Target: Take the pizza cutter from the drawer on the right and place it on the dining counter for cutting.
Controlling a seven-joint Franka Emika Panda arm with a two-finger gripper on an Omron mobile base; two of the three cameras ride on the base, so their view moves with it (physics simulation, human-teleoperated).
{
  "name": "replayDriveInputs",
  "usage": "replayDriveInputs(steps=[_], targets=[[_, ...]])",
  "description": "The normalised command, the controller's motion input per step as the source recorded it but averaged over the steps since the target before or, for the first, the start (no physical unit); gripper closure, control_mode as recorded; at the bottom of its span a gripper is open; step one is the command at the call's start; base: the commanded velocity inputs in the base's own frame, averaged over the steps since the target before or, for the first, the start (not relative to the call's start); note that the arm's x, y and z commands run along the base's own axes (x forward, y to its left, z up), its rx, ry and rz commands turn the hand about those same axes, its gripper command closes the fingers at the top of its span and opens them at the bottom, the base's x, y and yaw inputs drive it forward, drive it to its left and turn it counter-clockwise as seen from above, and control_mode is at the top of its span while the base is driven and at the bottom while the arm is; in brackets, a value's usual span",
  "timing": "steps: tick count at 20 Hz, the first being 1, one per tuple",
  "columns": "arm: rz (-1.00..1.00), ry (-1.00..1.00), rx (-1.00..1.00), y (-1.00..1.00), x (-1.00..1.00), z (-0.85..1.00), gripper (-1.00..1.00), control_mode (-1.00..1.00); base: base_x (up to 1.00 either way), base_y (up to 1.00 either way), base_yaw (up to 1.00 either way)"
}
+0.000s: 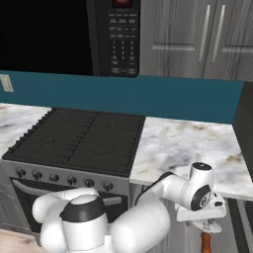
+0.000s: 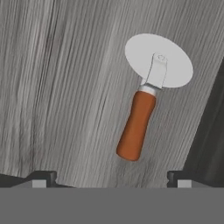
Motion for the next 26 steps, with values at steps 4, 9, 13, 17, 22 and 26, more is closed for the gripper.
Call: replayDriveInputs(steps=[4, 9, 13, 17, 22, 26], targets=[[0.01, 0.06, 0.05, 0.0, 0.01, -0.09, -1.0, -1.0, 0.0, 0.0, 0.0], [0.0, 0.01, 0.09, -0.03, 0.0, -0.12, -1.0, -1.0, 0.0, 0.0, 0.0], [0.0, 0.0, 0.1, -0.08, 0.0, -0.1, -1.0, -1.0, 0.0, 0.0, 0.0], [0.0, 0.0, 0.05, -0.1, 0.0, -0.1, -1.0, -1.0, 0.0, 0.0, 0.0], [-0.09, 0.0, 0.0, -0.08, 0.0, -0.11, -1.0, -1.0, 0.0, 0.0, 0.0], [-0.09, 0.0, 0.0, -0.01, 0.0, -0.1, -1.0, -1.0, 0.0, 0.0, 0.0]])
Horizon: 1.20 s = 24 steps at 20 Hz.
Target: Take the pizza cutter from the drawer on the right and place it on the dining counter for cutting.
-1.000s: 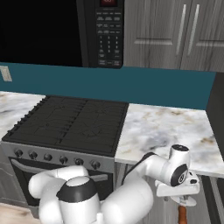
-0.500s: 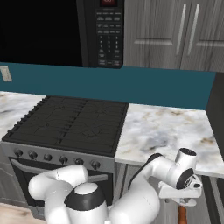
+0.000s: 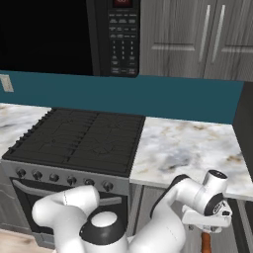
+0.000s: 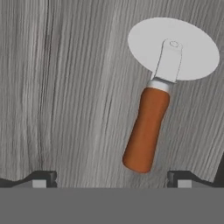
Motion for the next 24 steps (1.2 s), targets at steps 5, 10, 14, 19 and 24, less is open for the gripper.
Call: replayDriveInputs(steps=[5, 10, 14, 19, 24], targets=[[-0.07, 0.0, 0.0, -0.07, 0.02, -0.17, -1.0, -1.0, 0.0, 0.0, 0.0], [0.0, -0.03, 0.0, -0.33, 0.0, -0.45, -1.0, -1.0, 0.0, 0.0, 0.0], [0.0, -0.09, -0.03, -0.07, 0.01, -0.46, -1.0, -1.0, 0.0, 0.0, 0.0], [-0.05, -0.02, 0.0, 0.0, 0.07, -0.18, -1.0, -1.0, 0.0, 0.0, 0.0], [-0.06, 0.0, -0.01, 0.0, 0.07, -0.14, -1.0, -1.0, 0.0, 0.0, 0.0]])
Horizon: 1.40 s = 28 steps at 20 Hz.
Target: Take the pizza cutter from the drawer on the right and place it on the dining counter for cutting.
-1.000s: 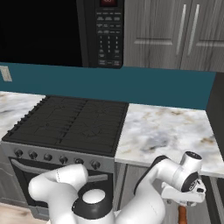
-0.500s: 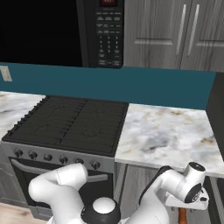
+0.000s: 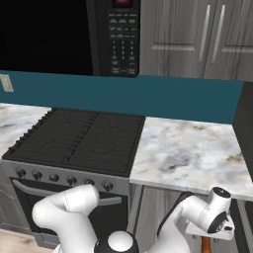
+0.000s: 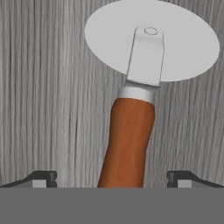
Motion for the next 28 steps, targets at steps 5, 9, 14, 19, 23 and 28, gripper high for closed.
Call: replayDriveInputs(steps=[5, 9, 14, 19, 23, 28], targets=[[-0.06, 0.0, 0.0, 0.0, 0.13, -0.03, -1.0, -1.0, 0.0, 0.0, 0.0], [-0.05, 0.0, -0.01, -0.04, 0.2, -0.04, -1.0, -1.0, 0.0, 0.0, 0.0], [-0.01, 0.0, -0.01, -0.19, 0.17, -0.11, -1.0, -1.0, 0.0, 0.0, 0.0], [0.0, 0.0, -0.01, -0.17, 0.01, -0.2, -1.0, -1.0, 0.0, 0.0, 0.0], [0.0, 0.0, 0.0, -0.04, 0.0, -0.19, -1.0, -1.0, 0.0, 0.0, 0.0], [0.0, 0.0, 0.0, 0.0, 0.0, -0.14, -1.0, -1.0, 0.0, 0.0, 0.0]])
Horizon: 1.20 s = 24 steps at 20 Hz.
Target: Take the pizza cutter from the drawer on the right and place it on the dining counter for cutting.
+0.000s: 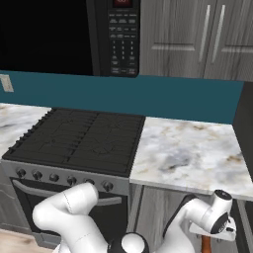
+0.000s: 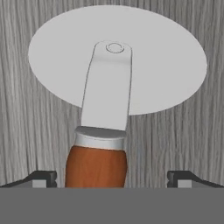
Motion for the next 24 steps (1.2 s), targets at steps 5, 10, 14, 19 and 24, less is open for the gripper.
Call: replayDriveInputs(steps=[5, 10, 14, 19, 24], targets=[[0.0, 0.0, 0.0, 0.0, 0.0, -0.14, -1.0, -1.0, 0.0, 0.0, 0.0], [0.0, 0.0, 0.0, 0.0, 0.0, -0.14, -1.0, -1.0, 0.0, 0.0, 0.0], [0.0, 0.0, 0.0, 0.0, 0.0, -0.08, -1.0, -1.0, 0.0, 0.0, 0.0], [0.0, 0.0, 0.0, 0.0, 0.0, 0.0, -1.0, -1.0, 0.0, 0.0, 0.0], [0.0, 0.0, 0.0, 0.0, 0.0, 0.0, -1.0, -1.0, 0.0, 0.0, 0.0]])
